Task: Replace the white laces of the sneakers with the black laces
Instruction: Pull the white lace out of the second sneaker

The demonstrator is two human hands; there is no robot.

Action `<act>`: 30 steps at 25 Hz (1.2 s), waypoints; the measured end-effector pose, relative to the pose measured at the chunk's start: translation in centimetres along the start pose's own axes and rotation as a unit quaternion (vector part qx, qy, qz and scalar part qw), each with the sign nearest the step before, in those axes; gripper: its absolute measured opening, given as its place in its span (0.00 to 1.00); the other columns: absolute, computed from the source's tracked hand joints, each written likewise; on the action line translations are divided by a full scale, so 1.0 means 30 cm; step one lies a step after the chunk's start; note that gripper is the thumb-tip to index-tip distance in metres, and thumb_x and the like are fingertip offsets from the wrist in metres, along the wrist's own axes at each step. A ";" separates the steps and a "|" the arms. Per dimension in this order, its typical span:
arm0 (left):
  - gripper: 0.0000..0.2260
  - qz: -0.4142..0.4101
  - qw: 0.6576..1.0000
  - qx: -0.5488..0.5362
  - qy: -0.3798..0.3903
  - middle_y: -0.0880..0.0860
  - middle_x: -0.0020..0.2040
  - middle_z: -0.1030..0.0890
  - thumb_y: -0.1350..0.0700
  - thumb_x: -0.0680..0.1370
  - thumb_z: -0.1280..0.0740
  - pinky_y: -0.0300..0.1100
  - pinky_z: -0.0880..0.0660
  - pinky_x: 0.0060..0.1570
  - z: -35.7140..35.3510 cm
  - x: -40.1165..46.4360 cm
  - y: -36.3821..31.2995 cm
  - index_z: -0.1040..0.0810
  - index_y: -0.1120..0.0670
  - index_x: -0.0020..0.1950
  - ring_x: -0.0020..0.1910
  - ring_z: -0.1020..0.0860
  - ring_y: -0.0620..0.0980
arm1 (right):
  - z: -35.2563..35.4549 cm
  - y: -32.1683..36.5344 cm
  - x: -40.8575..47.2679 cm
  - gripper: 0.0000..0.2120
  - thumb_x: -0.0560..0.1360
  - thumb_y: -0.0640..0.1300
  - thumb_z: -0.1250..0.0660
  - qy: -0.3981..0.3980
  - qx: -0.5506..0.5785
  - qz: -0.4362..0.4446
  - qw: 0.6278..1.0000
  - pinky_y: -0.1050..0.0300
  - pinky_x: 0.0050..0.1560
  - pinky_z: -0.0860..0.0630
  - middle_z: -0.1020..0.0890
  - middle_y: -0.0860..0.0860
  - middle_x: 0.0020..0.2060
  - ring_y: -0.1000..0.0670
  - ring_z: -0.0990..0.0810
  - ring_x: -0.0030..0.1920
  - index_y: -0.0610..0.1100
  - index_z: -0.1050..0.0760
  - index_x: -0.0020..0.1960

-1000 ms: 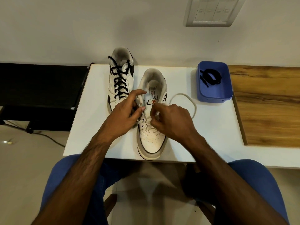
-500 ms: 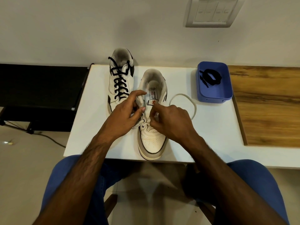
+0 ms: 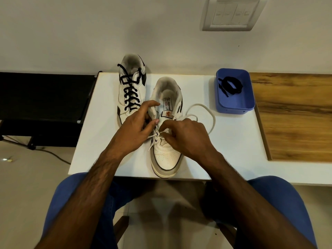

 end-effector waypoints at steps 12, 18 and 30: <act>0.18 0.000 1.000 -0.016 0.006 0.50 0.41 0.21 0.53 0.83 0.35 0.37 0.26 0.39 -0.003 -0.001 -0.001 0.34 0.43 0.71 0.39 0.22 0.47 | 0.091 -0.047 -0.019 0.12 0.78 0.53 0.34 -0.030 0.008 -0.018 0.999 0.55 0.40 0.24 0.17 0.54 0.37 0.49 0.18 0.39 0.56 0.22 0.60; 0.18 -0.001 1.000 -0.011 0.005 0.50 0.41 0.22 0.53 0.83 0.35 0.35 0.27 0.38 0.000 -0.001 -0.001 0.34 0.43 0.71 0.38 0.22 0.46 | 0.018 -0.027 0.008 0.08 0.77 0.55 0.34 0.024 -0.027 -0.011 0.999 0.57 0.39 0.28 0.15 0.53 0.43 0.49 0.17 0.44 0.54 0.23 0.53; 0.19 0.002 1.000 0.000 0.008 0.50 0.42 0.21 0.52 0.83 0.36 0.44 0.24 0.41 -0.005 -0.003 -0.003 0.35 0.42 0.72 0.39 0.20 0.49 | -0.016 0.025 0.008 0.11 0.80 0.54 0.37 0.017 -0.049 0.027 0.998 0.54 0.43 0.23 0.14 0.51 0.45 0.45 0.16 0.45 0.56 0.22 0.59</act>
Point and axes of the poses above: each hand's wrist, its own x-axis towards the middle knuckle, its own z-axis out of the back of the hand, y = z × x, the point moved 10 cm from there along x, towards the middle knuckle
